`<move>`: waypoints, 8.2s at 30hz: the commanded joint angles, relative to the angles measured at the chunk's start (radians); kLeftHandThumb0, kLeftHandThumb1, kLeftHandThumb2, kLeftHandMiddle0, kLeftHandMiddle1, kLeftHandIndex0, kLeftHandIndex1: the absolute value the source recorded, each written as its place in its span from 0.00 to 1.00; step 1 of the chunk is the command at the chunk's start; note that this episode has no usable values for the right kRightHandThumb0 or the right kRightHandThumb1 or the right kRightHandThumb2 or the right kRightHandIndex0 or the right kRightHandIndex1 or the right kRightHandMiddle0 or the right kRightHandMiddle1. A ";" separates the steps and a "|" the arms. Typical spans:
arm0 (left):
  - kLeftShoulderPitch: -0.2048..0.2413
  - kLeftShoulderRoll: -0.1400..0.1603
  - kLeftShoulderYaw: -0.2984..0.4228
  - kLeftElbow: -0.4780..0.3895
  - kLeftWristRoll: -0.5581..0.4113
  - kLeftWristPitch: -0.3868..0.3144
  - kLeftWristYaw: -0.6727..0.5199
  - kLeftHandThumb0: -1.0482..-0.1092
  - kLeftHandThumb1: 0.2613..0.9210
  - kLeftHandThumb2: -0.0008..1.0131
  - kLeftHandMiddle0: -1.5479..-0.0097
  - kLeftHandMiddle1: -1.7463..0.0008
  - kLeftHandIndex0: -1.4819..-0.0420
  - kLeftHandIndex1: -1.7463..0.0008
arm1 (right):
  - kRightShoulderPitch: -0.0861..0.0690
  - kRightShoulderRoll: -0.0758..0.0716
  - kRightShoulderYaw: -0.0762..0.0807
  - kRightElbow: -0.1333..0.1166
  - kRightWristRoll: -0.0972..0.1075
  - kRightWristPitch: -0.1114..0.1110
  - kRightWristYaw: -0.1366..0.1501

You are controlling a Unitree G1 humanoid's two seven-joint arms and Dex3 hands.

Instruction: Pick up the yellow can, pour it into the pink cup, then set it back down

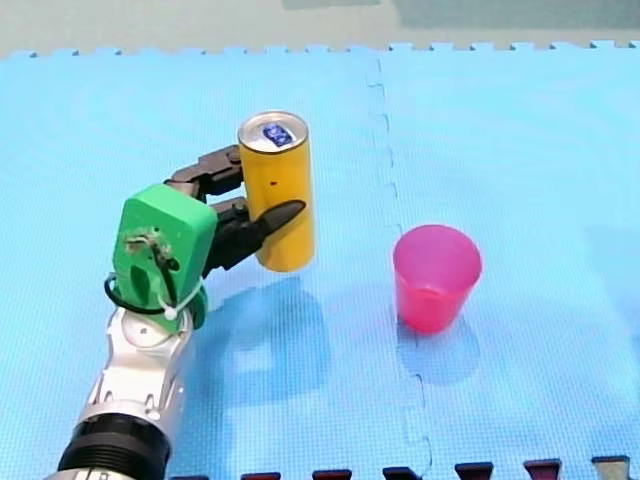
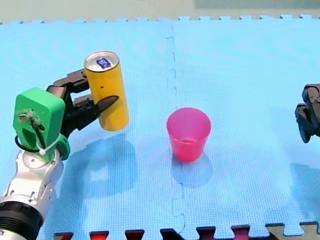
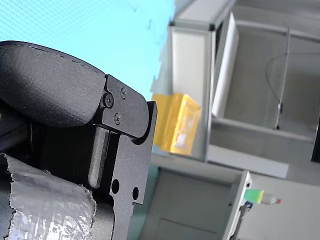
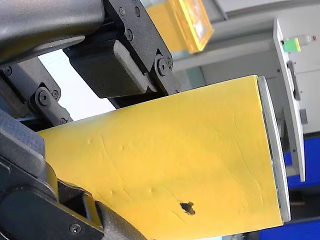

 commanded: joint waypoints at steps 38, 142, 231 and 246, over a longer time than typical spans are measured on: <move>-0.151 0.036 -0.123 0.217 0.205 -0.086 0.198 0.67 0.73 0.00 0.07 1.00 0.14 1.00 | 0.005 0.024 0.023 -0.007 -0.024 0.000 -0.060; -0.317 0.178 -0.476 0.117 0.688 -0.160 0.682 0.72 0.78 0.00 0.10 1.00 0.18 1.00 | -0.010 0.033 0.048 0.009 -0.066 -0.005 -0.141; -0.209 0.091 -0.511 0.312 0.649 -0.202 0.949 0.70 0.79 0.00 0.16 0.93 0.18 1.00 | -0.002 0.025 0.044 0.001 -0.060 -0.003 -0.127; -0.115 0.024 -0.389 0.322 0.497 -0.244 0.859 0.70 0.80 0.00 0.14 0.97 0.18 1.00 | -0.004 0.017 0.037 0.005 -0.053 0.003 -0.113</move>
